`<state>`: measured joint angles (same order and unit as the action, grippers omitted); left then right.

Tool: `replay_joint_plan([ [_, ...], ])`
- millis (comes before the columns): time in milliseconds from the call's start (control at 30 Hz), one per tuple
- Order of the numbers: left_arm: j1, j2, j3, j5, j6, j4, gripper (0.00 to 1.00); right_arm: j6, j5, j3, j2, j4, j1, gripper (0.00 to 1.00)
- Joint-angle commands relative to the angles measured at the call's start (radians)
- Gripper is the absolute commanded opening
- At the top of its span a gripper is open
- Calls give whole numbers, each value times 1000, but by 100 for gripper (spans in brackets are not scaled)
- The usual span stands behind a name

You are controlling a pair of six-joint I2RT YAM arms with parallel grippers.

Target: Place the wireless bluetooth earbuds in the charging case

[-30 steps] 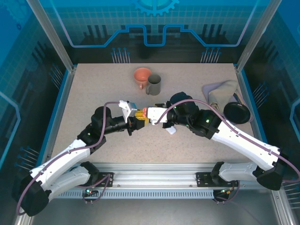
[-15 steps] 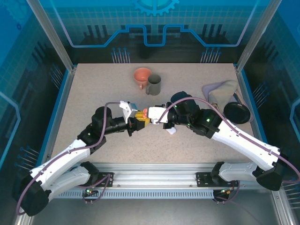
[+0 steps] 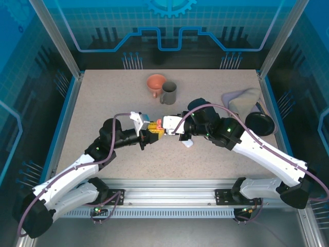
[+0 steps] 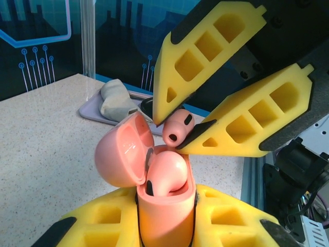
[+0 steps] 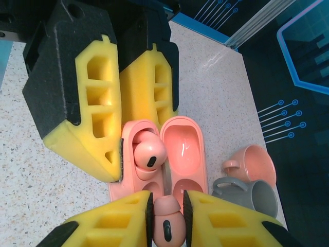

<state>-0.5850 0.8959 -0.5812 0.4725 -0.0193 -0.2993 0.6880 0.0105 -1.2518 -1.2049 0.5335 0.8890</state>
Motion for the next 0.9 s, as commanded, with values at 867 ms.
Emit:
replay_joint_plan([
  [867,-4,-29,15,13,53,-109,0,-63,107,-162,16,65,-27,53],
])
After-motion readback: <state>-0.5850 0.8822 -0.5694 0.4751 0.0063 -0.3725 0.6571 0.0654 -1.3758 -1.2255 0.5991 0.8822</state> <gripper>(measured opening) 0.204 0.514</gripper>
